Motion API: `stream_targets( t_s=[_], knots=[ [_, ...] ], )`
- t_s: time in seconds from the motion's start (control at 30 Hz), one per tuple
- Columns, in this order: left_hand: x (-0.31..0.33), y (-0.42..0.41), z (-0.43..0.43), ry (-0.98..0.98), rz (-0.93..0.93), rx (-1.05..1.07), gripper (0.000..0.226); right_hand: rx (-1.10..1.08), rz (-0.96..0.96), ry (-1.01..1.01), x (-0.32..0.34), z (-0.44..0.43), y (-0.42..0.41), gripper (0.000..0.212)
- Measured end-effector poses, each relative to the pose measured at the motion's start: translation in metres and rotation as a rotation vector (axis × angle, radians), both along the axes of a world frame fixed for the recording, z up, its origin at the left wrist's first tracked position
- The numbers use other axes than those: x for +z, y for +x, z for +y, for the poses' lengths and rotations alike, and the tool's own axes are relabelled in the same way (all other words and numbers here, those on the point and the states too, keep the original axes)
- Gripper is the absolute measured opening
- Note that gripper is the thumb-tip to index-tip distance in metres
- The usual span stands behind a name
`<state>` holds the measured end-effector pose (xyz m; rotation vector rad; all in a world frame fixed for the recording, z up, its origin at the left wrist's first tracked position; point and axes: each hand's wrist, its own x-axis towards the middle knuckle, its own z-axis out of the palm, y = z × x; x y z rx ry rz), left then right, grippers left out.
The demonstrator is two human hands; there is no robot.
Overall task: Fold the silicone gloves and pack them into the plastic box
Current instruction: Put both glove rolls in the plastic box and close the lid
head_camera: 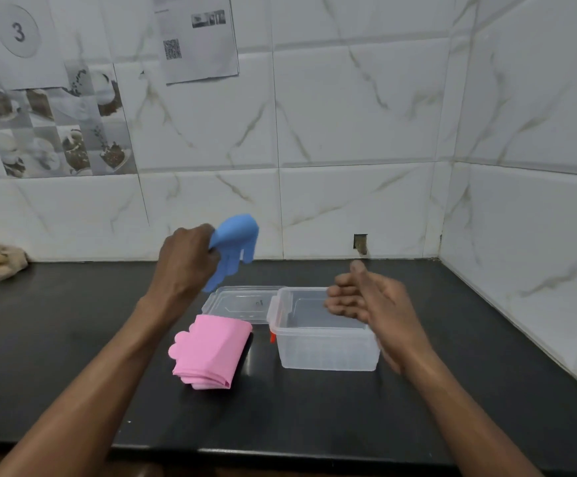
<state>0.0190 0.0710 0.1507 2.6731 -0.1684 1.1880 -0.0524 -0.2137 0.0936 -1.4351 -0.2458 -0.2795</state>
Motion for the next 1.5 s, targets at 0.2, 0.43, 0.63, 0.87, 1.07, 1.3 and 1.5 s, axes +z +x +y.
stream_targets(
  t_s=[0.2,0.43,0.63,0.87,1.07,1.3,1.5],
  knots=[
    [-0.014,-0.013,-0.075,0.198,-0.051,-0.447,0.05,0.487,0.53,0.679,0.044,0.012,0.049,0.096],
    [-0.044,0.015,-0.093,0.437,-0.259,-0.708,0.046,0.183,0.529,0.37,0.047,-0.016,0.073,0.049],
    [-0.068,0.024,-0.088,0.676,-0.063,-0.797,0.049,0.075,0.581,0.003,0.02,-0.024,0.08,0.045],
    [-0.065,0.025,-0.09,0.455,0.468,-0.887,0.049,-0.033,0.632,-0.593,0.015,-0.017,0.087,0.041],
    [-0.068,0.027,-0.097,0.405,0.722,-0.857,0.043,-0.065,0.601,-1.113,0.004,-0.002,0.081,0.045],
    [-0.062,0.015,-0.1,0.281,0.893,-0.823,0.047,-0.007,0.666,-1.227,-0.004,0.004,0.079,0.055],
    [-0.072,-0.01,-0.097,0.573,0.789,-0.627,0.065,-0.02,0.614,-1.055,-0.006,-0.002,0.081,0.04]
  ],
)
